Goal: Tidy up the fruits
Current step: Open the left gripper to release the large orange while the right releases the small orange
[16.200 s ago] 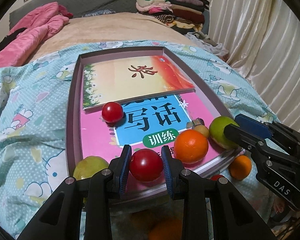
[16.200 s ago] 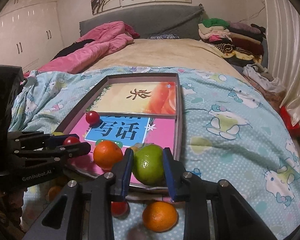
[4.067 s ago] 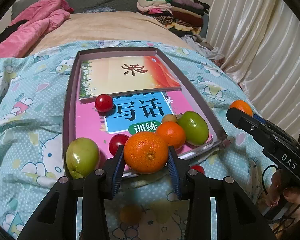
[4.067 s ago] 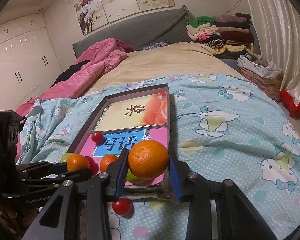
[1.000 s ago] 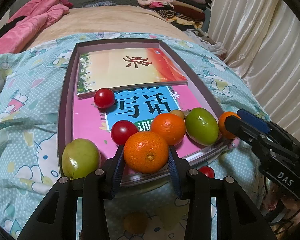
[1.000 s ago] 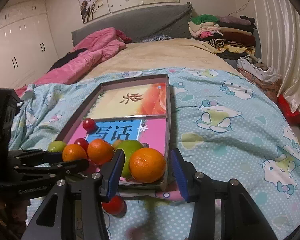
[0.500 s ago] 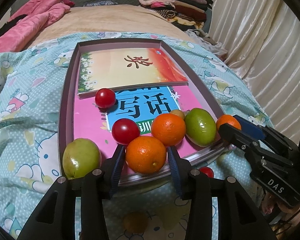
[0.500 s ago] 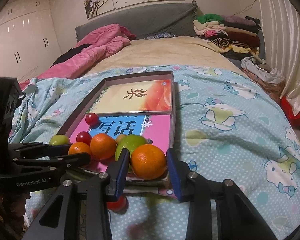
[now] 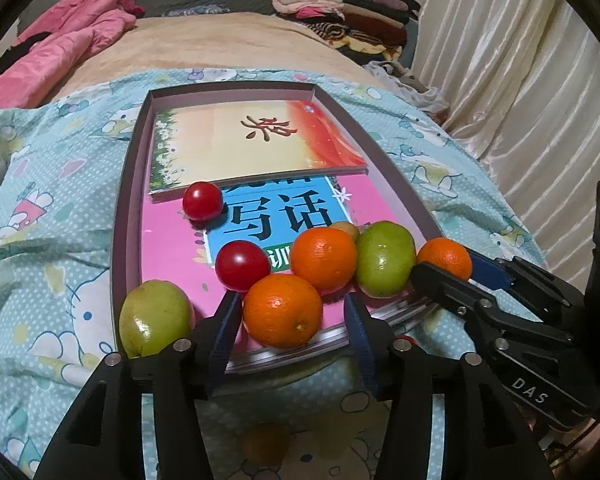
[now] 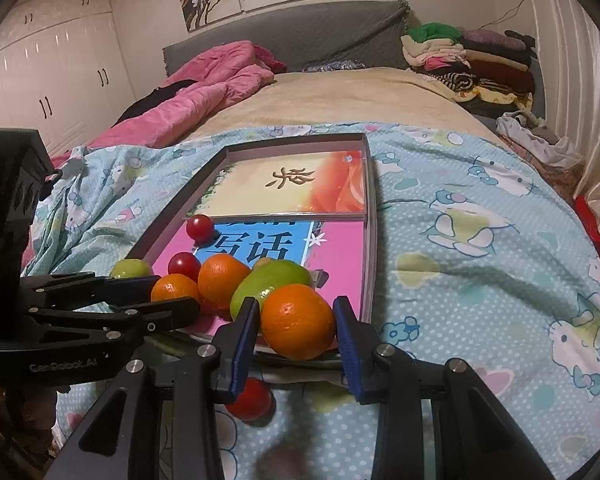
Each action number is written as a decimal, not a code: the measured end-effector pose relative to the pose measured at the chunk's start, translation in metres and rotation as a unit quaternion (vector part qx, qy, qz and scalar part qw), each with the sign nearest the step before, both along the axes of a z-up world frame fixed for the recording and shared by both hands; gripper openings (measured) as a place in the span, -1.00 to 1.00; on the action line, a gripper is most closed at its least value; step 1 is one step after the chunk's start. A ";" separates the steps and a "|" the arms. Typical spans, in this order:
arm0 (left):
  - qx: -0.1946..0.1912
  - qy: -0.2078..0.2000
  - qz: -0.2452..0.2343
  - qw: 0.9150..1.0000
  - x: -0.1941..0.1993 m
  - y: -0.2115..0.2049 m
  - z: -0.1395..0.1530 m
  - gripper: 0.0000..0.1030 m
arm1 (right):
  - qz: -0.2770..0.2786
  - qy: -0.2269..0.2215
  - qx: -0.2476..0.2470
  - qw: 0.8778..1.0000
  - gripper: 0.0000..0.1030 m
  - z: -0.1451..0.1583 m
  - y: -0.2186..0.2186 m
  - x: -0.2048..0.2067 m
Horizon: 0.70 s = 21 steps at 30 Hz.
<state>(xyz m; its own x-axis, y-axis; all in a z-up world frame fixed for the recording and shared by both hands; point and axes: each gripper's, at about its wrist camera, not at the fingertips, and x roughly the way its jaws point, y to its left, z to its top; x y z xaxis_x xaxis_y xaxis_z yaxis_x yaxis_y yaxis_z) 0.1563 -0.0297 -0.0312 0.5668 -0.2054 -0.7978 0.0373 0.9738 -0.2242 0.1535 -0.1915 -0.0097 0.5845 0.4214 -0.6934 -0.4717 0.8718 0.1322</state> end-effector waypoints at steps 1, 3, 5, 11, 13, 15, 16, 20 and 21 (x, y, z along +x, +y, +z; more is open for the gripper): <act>0.000 -0.001 -0.001 1.000 0.000 0.000 0.000 0.11 | 0.000 0.001 -0.002 1.000 -0.26 -0.001 0.001 0.000; 0.001 -0.001 -0.002 1.000 0.000 -0.001 0.000 0.13 | -0.001 0.002 -0.003 1.000 -0.24 -0.001 0.001 0.001; 0.001 -0.001 -0.002 1.000 0.000 -0.001 0.000 0.15 | -0.001 0.000 -0.005 1.000 -0.24 -0.001 0.001 0.000; 0.000 -0.001 0.001 1.000 0.000 0.000 0.000 0.17 | -0.002 -0.013 -0.013 1.000 -0.23 0.001 0.003 -0.002; -0.001 -0.002 0.002 1.000 0.000 0.001 0.000 0.17 | -0.003 -0.019 -0.015 1.000 -0.22 0.003 0.002 -0.004; -0.001 -0.001 0.002 1.000 0.000 0.001 0.000 0.17 | -0.007 -0.024 -0.017 1.000 -0.14 0.005 0.002 -0.004; -0.001 -0.002 0.002 1.000 0.000 0.001 0.000 0.17 | -0.009 -0.024 -0.018 1.000 -0.12 0.005 0.001 -0.004; -0.003 -0.003 0.002 1.000 0.000 0.002 0.001 0.17 | -0.017 -0.024 -0.017 0.999 -0.11 0.006 -0.002 -0.002; -0.003 -0.003 0.002 1.000 -0.001 0.002 0.001 0.17 | -0.019 -0.022 -0.015 0.999 -0.06 0.006 -0.003 -0.001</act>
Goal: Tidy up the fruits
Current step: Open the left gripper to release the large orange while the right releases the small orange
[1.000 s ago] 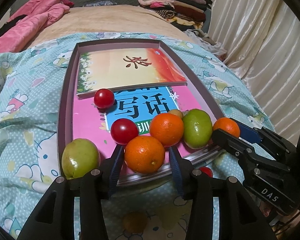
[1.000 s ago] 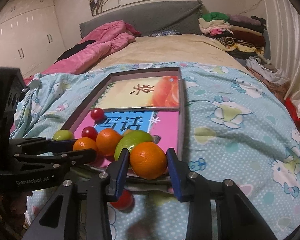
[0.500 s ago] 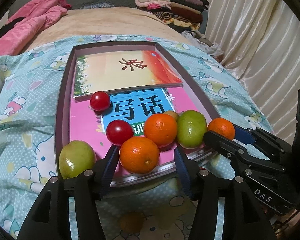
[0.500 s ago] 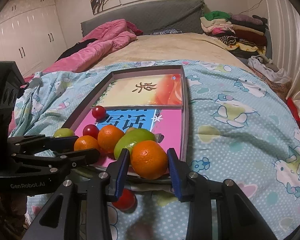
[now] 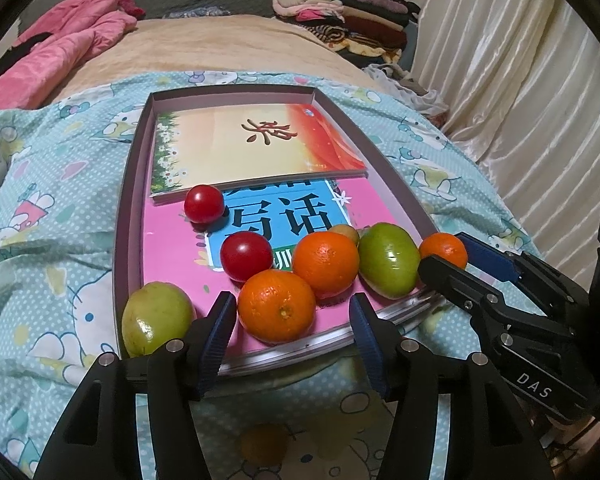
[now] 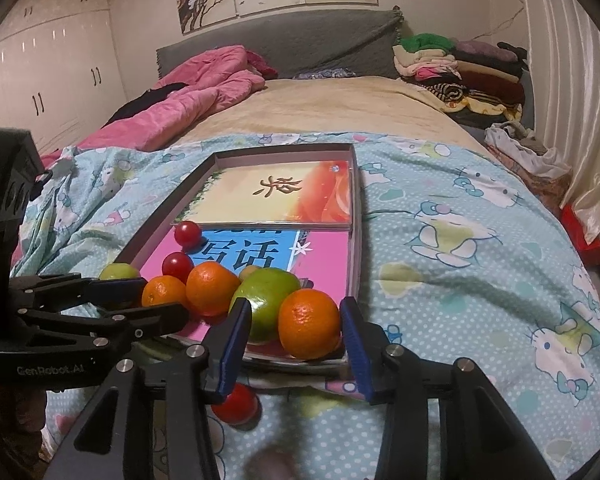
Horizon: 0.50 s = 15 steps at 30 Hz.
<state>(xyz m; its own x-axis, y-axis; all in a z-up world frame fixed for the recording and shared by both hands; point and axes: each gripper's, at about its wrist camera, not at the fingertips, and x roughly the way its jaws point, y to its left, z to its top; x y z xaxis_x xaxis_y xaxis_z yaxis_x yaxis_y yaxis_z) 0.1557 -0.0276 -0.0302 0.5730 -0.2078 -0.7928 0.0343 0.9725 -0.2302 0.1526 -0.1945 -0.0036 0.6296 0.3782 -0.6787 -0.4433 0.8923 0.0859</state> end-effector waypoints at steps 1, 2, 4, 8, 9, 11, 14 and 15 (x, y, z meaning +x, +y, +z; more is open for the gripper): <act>0.000 0.000 0.000 1.000 0.000 0.000 0.000 0.17 | -0.002 0.002 0.001 1.000 -0.03 0.000 -0.001 0.001; -0.001 -0.001 0.000 1.000 0.000 0.000 0.001 0.18 | -0.002 0.003 0.003 1.000 -0.03 0.000 -0.001 0.001; -0.001 -0.003 -0.001 1.000 -0.001 0.001 0.001 0.18 | -0.002 0.003 0.003 1.000 -0.03 0.000 -0.001 0.001; -0.004 -0.008 -0.002 1.000 -0.002 0.001 0.004 0.22 | -0.001 0.002 0.003 1.000 -0.02 0.001 -0.002 0.000; -0.004 -0.010 -0.001 1.000 -0.002 0.001 0.005 0.25 | -0.001 0.003 0.003 1.000 -0.02 0.000 -0.001 0.000; -0.005 -0.012 -0.001 1.000 -0.003 0.001 0.006 0.27 | -0.004 -0.001 0.002 1.000 -0.01 0.001 -0.002 0.000; -0.007 -0.013 0.000 1.000 -0.003 0.003 0.007 0.27 | -0.008 -0.005 0.007 1.000 0.04 0.004 -0.004 -0.001; -0.007 -0.014 0.000 1.000 -0.003 0.003 0.007 0.27 | -0.009 -0.006 0.009 1.000 0.06 0.005 -0.005 -0.001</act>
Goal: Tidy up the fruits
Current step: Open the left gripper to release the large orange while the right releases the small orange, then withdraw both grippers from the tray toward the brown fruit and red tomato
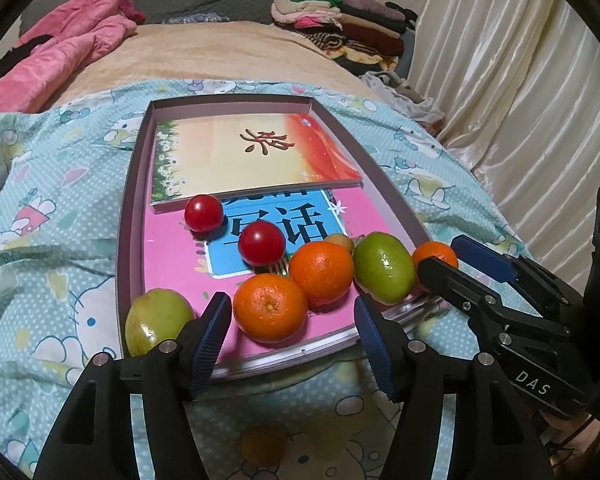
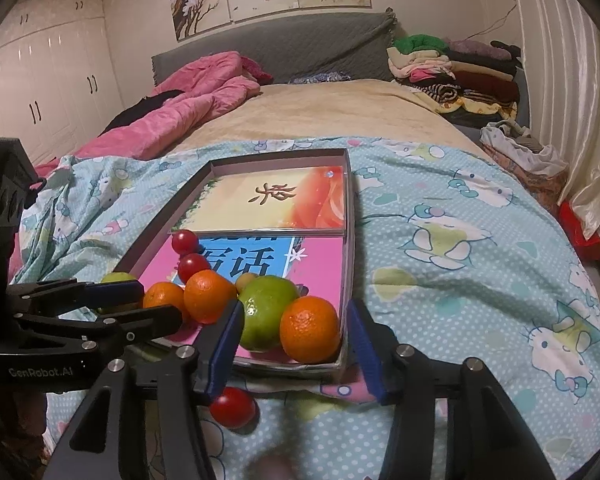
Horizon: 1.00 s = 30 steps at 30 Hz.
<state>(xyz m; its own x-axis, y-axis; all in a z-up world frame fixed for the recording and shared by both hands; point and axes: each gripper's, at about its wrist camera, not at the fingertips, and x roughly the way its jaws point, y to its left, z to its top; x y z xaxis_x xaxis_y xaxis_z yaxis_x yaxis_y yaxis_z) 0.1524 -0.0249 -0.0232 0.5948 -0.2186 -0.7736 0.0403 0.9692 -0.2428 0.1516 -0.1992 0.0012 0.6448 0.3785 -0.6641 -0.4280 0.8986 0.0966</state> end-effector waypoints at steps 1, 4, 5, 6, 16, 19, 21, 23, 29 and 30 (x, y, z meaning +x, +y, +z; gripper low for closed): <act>0.000 -0.001 0.000 1.000 0.000 0.000 0.000 0.28 | -0.001 -0.002 0.002 1.000 0.06 0.001 0.000 0.000; 0.000 -0.005 0.001 1.000 -0.001 0.000 0.002 0.28 | -0.001 -0.004 0.004 1.000 0.10 0.002 -0.001 0.000; 0.000 -0.007 0.001 1.000 -0.001 0.000 0.003 0.28 | 0.000 -0.004 0.004 1.000 0.11 0.002 -0.001 0.000; 0.001 -0.009 0.003 1.000 -0.002 0.000 0.003 0.29 | 0.000 -0.004 0.005 1.000 0.15 0.003 -0.001 0.000; -0.001 -0.023 0.016 1.000 -0.007 0.004 0.012 0.38 | -0.016 -0.015 0.021 1.000 0.36 0.010 -0.008 0.000; -0.002 -0.027 0.019 0.999 -0.010 0.006 0.016 0.47 | -0.016 -0.019 0.026 0.999 0.44 0.012 -0.009 -0.002; -0.005 -0.030 0.023 0.999 -0.013 0.008 0.018 0.47 | -0.013 -0.022 0.028 0.999 0.46 0.013 -0.009 -0.003; -0.005 -0.031 0.026 0.999 -0.014 0.010 0.021 0.48 | -0.011 -0.027 0.029 0.999 0.54 0.015 -0.008 -0.005; -0.005 -0.036 0.036 0.999 -0.019 0.015 0.026 0.48 | -0.009 -0.036 0.034 0.999 0.59 0.019 -0.008 -0.009; -0.004 -0.035 0.040 0.999 -0.020 0.016 0.026 0.48 | -0.009 -0.037 0.033 0.999 0.59 0.020 -0.008 -0.009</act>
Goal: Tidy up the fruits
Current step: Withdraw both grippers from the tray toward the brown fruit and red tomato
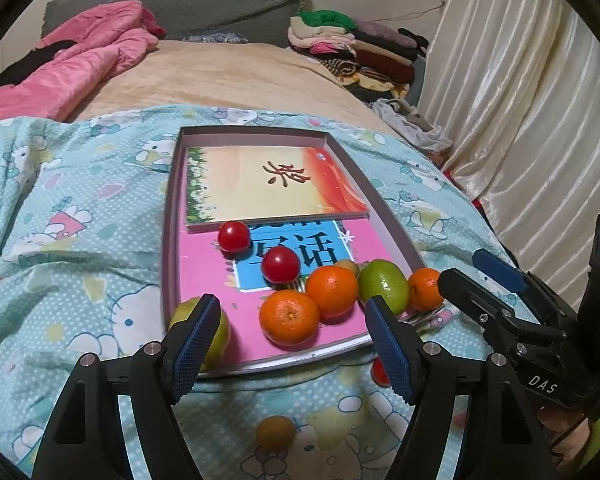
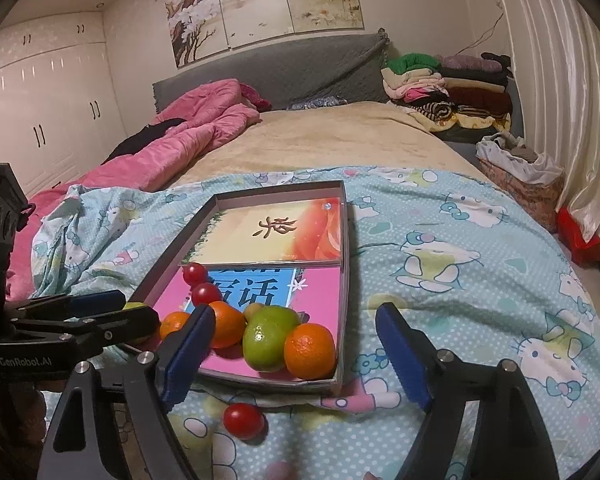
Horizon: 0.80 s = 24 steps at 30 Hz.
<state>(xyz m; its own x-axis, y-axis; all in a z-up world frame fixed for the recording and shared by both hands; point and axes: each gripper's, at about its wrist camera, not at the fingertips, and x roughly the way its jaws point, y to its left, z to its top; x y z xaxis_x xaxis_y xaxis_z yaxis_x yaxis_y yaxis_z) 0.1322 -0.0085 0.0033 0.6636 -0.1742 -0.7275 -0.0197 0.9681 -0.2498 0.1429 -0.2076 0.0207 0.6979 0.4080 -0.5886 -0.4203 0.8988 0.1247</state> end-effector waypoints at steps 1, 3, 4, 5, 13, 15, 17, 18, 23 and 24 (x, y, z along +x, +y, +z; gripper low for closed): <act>-0.001 0.000 0.002 1.000 -0.001 0.001 0.000 0.48 | 0.001 -0.001 -0.001 1.000 0.59 0.000 0.000 0.000; 0.000 0.002 0.007 1.000 -0.003 0.004 0.001 0.48 | 0.001 -0.002 -0.001 1.000 0.59 0.001 0.000 -0.001; 0.002 0.002 0.010 1.000 -0.004 0.005 0.001 0.48 | 0.002 -0.003 -0.001 1.000 0.59 0.002 0.000 -0.002; 0.003 0.003 0.011 1.000 -0.006 0.006 0.001 0.48 | 0.003 -0.004 -0.001 1.000 0.59 0.003 0.000 -0.003; 0.008 0.007 0.024 1.000 -0.017 0.014 0.004 0.48 | 0.013 -0.025 -0.014 1.000 0.63 0.010 0.004 -0.017; 0.007 0.007 0.027 1.000 -0.020 0.017 0.004 0.48 | 0.016 -0.029 -0.013 0.999 0.63 0.012 0.005 -0.021; 0.006 0.006 0.030 0.999 -0.024 0.020 0.006 0.48 | 0.018 -0.031 -0.012 0.999 0.63 0.014 0.005 -0.026; 0.006 0.006 0.032 0.999 -0.025 0.021 0.006 0.48 | 0.020 -0.030 -0.010 0.999 0.64 0.014 0.005 -0.027; 0.002 0.011 0.038 0.999 -0.033 0.024 0.005 0.48 | 0.024 -0.021 -0.005 0.999 0.64 0.015 0.005 -0.034; 0.001 0.014 0.037 0.999 -0.034 0.023 0.003 0.48 | 0.024 -0.020 -0.007 1.000 0.64 0.014 0.005 -0.035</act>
<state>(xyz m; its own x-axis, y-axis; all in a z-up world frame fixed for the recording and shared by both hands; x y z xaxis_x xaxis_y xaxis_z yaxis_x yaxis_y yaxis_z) 0.0985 0.0145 0.0067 0.6544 -0.1244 -0.7459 -0.0972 0.9644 -0.2461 0.1082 -0.2022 0.0351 0.7009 0.4329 -0.5669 -0.4666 0.8794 0.0946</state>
